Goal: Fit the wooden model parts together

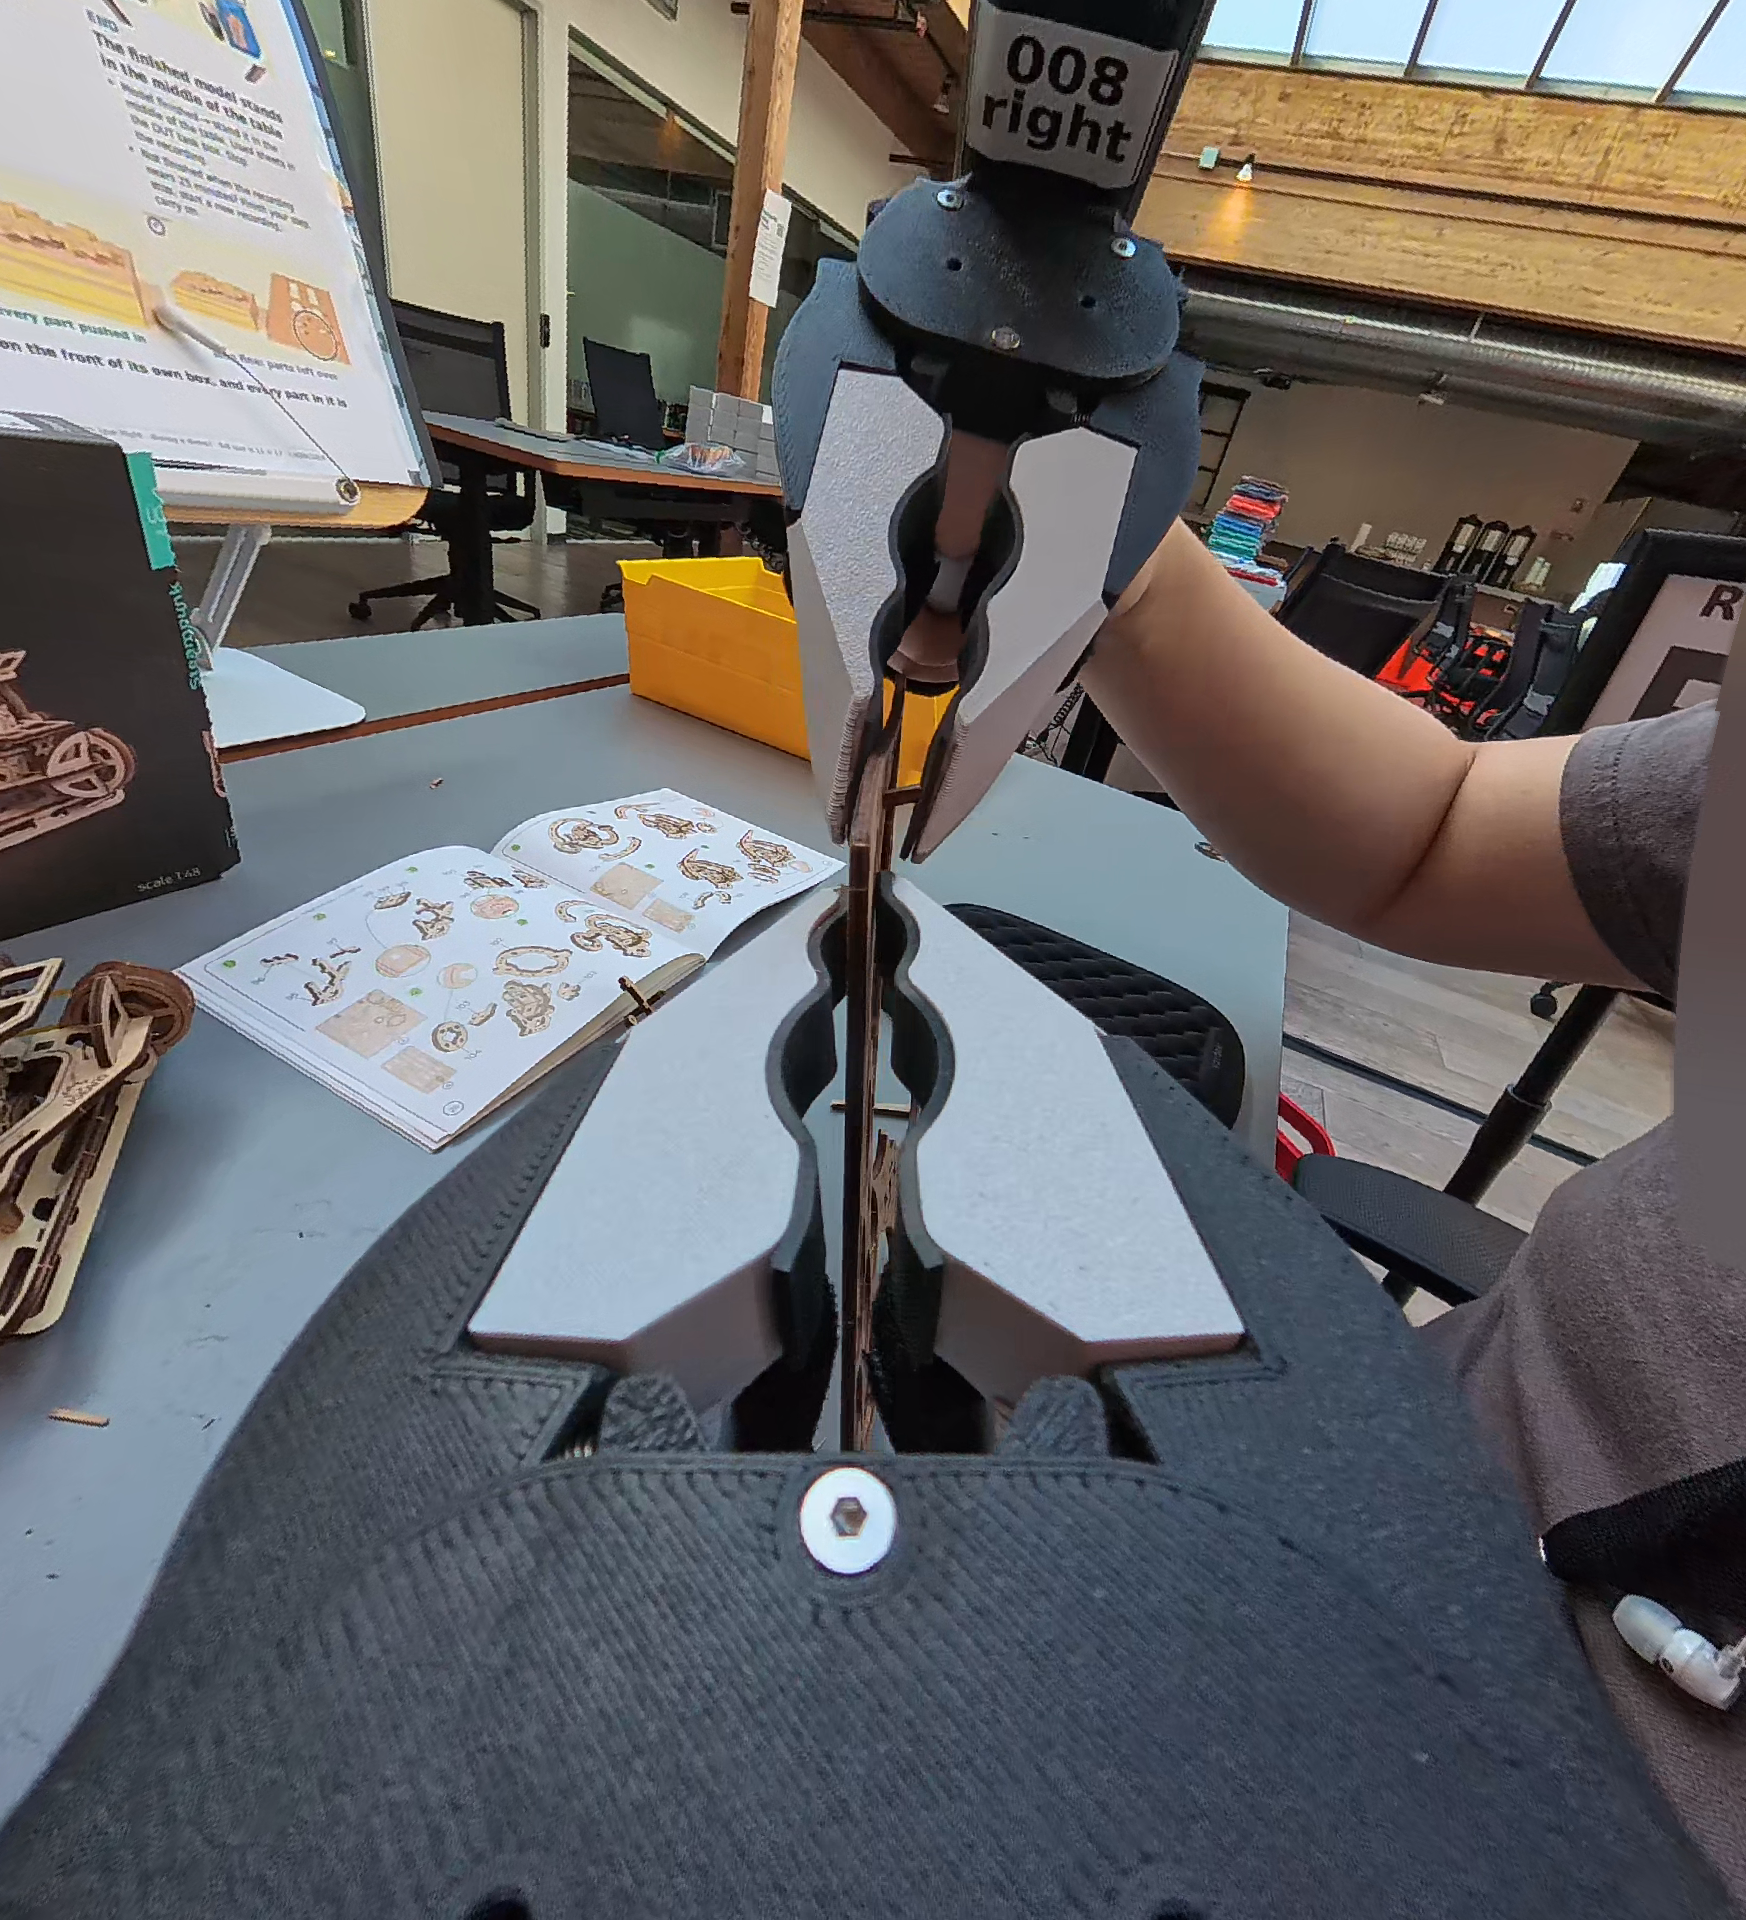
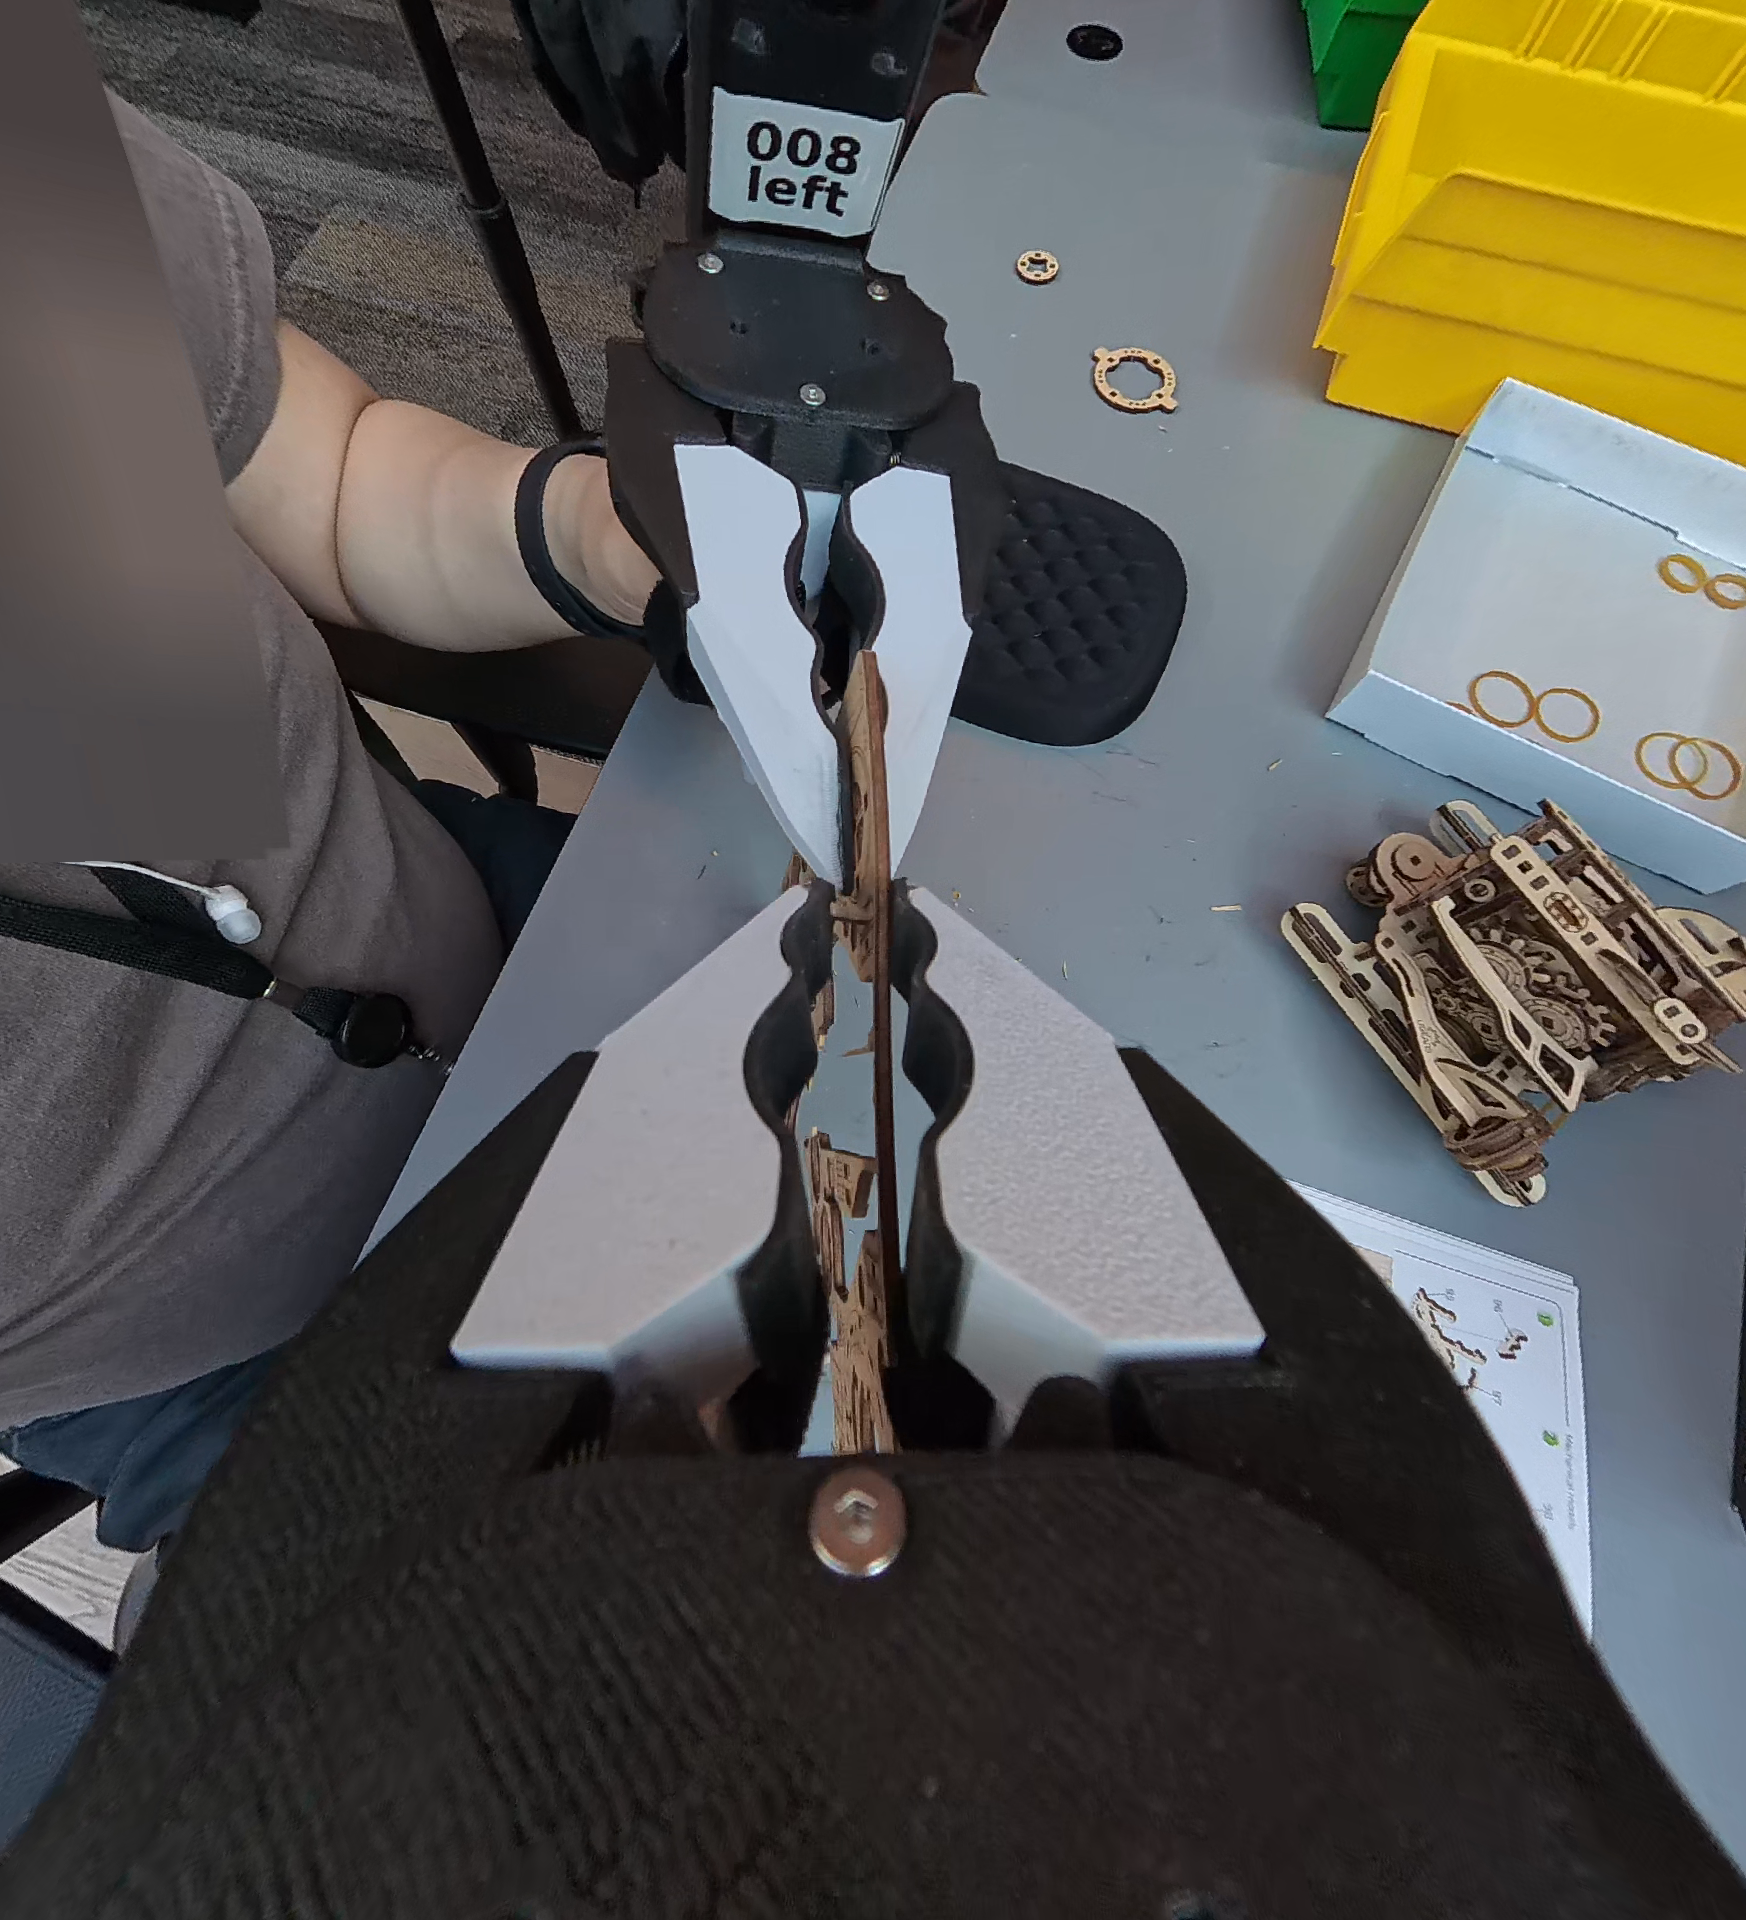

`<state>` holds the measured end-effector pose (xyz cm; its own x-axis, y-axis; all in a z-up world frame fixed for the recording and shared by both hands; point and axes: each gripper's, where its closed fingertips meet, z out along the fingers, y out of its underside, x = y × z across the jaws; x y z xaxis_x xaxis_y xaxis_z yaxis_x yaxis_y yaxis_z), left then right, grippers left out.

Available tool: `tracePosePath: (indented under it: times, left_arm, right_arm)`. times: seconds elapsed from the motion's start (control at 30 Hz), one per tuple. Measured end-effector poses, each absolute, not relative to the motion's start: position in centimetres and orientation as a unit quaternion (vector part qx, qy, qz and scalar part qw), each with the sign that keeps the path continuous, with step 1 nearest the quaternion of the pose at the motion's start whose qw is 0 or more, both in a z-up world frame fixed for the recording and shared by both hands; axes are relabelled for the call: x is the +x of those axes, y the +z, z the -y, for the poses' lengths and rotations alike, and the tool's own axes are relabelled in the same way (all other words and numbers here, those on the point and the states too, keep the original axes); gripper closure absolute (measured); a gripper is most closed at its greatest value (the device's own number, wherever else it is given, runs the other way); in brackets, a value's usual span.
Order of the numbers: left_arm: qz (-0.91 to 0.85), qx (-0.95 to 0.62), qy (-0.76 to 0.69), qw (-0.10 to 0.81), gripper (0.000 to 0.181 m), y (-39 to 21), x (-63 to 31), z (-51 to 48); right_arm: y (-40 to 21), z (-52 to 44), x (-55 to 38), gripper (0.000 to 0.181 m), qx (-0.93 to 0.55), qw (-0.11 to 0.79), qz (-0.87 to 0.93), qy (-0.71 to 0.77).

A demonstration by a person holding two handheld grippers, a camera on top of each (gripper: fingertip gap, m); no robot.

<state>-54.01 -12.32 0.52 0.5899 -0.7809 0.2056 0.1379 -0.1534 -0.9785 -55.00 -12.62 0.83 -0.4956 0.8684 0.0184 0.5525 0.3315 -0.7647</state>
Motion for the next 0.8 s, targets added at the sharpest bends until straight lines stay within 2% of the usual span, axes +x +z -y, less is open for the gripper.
tracePosePath:
  times: [0.8]
  left_arm:
    - [-0.237,-0.66,-0.386,0.6,0.181,0.11,-53.73,12.11]
  right_arm:
    - [0.4,12.21,-54.78,0.169,-0.465,0.201,0.77,0.389]
